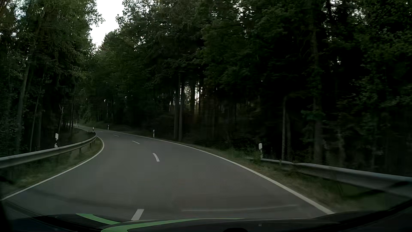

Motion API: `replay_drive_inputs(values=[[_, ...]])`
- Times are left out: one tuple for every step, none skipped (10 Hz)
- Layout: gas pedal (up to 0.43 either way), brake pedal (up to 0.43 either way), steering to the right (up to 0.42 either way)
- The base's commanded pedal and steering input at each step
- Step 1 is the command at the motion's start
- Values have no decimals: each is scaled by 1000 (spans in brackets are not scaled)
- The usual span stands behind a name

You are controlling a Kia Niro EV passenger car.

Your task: Follow the waypoints while adhering to traffic rules and regulations

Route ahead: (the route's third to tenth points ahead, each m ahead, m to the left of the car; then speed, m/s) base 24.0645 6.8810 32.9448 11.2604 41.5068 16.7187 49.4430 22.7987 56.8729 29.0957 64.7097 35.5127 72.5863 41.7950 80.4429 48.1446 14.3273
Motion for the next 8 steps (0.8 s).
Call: replay_drive_inputs(values=[[87, 0, -90], [87, 0, -90], [87, 0, -91], [87, 0, -92], [110, 0, -94], [130, 0, -96], [130, 0, -96], [130, 0, -96]])
